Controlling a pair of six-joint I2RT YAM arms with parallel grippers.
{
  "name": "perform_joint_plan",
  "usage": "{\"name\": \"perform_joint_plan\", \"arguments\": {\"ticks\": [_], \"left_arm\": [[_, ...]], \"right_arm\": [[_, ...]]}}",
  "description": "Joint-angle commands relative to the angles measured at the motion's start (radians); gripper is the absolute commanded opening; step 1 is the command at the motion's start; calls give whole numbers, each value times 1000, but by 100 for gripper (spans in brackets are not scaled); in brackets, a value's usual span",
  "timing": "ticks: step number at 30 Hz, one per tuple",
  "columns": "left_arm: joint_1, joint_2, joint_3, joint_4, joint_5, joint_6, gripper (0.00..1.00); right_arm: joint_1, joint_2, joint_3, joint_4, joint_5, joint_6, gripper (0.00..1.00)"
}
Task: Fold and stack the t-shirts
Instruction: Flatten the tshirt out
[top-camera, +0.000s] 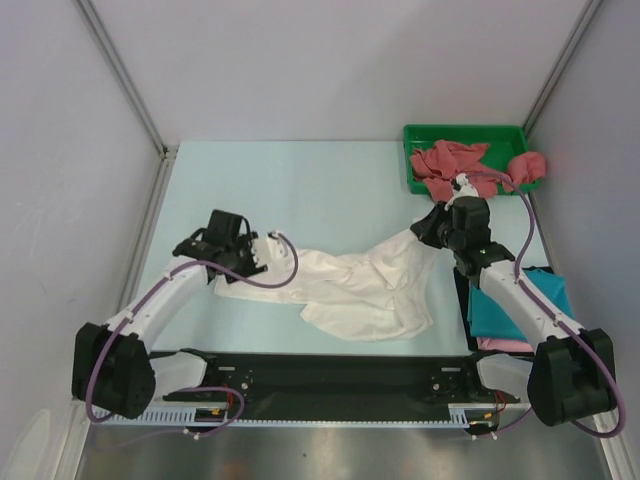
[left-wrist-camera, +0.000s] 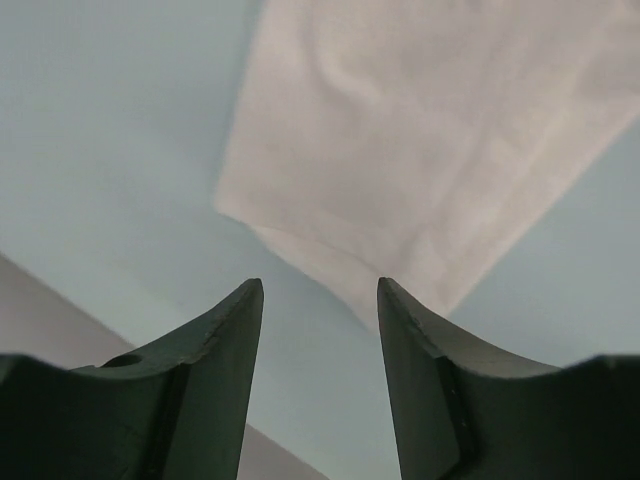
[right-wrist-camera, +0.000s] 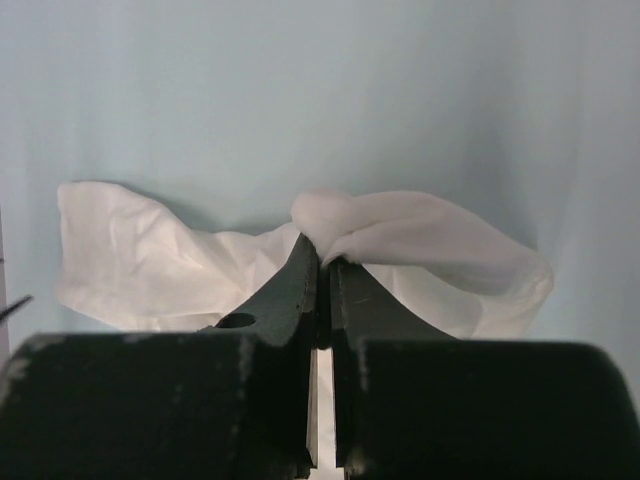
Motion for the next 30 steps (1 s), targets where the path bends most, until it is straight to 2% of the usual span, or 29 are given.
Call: {"name": "perform_joint_plan", "arguments": {"ticks": [1, 6, 10, 12, 13, 14, 16, 19, 20, 25, 29, 30], "left_arm": [[-16, 13, -174, -12, -21, 87, 55], [-24, 62, -194, 70, -44, 55, 56], [-24, 106, -181, 85, -29, 38, 53], [-24, 128, -181, 81, -30, 41, 48], [-24, 145, -188, 84, -47, 47, 43], [-24, 151, -191, 84, -53, 53, 34], [-24, 157, -193, 58, -55, 76, 27], [-24, 139, -184, 32, -56, 92, 12], [-24, 129, -178, 27, -56, 93, 1], [5, 67, -46, -69, 5, 58, 0], [81, -21, 81, -100, -15, -8, 0], [110, -32, 165, -118, -4, -40, 0]], "right_arm": [[-2, -52, -18, 40, 11, 1, 0], [-6, -72, -34, 33, 6, 2, 0], [-7, -81, -50, 34, 8, 4, 0], [-6, -84, -54, 26, 11, 5, 0], [-9, -93, -57, 23, 14, 5, 0], [-10, -99, -59, 21, 15, 1, 0], [-13, -113, -67, 20, 21, -4, 0], [-32, -125, -62, 4, 17, -7, 0], [-41, -130, -61, -5, 14, -7, 0], [-62, -168, -35, -55, 9, -10, 0], [-117, -255, 98, -239, -58, 2, 0], [-127, -279, 134, -277, -66, -4, 0]]}}
